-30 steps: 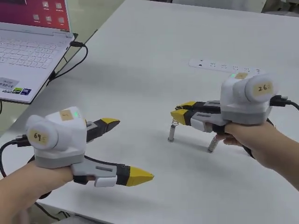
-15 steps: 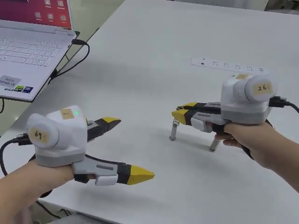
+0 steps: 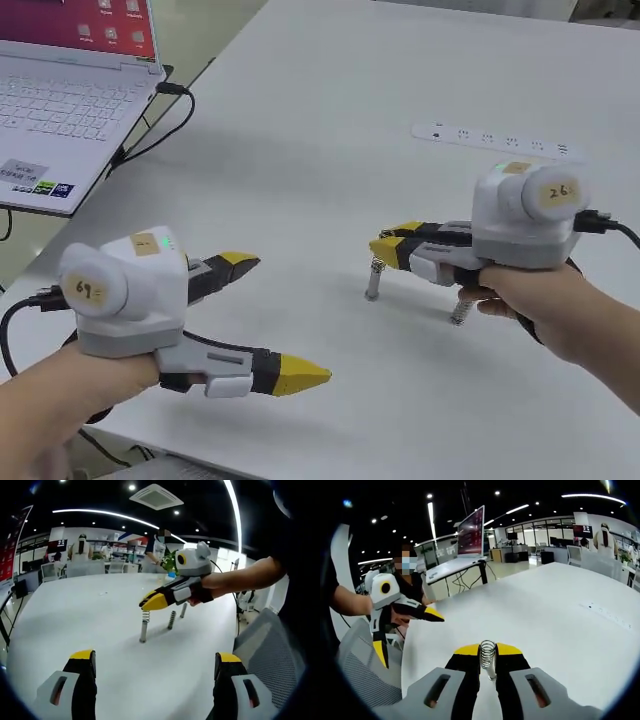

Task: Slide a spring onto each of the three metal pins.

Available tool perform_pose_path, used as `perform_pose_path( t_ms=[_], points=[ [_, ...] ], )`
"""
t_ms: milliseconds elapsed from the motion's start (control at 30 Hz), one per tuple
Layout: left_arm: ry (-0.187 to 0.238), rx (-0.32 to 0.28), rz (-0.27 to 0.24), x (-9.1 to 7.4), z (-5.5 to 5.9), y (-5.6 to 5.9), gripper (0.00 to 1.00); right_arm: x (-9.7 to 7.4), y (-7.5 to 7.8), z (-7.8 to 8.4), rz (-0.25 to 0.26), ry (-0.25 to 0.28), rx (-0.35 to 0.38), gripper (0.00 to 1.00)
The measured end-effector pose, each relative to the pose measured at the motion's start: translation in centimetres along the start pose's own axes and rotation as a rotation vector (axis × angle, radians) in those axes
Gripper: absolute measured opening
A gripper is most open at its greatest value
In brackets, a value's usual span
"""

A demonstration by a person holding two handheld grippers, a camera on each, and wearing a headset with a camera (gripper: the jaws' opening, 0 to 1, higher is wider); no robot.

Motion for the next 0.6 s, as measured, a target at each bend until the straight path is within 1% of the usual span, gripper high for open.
perform_pose_path(
  t_ms=[600],
  points=[
    [-0.007,-0.005,0.004,0.02,0.23,0.00,0.95,0.59,-0.02,0.72,-0.001,-0.016,-0.008,0.08]
  ],
)
Point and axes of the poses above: the centre of the closed fingertips' face, and the gripper's own axes: x roughly forward along the fingers, y roughly to its right, z roughly out of its underside, the point moved 7 cm from there along -x, roughly backward along the fingers, and after that the axes turned 10 degrees about z, right-handed, at the moved point
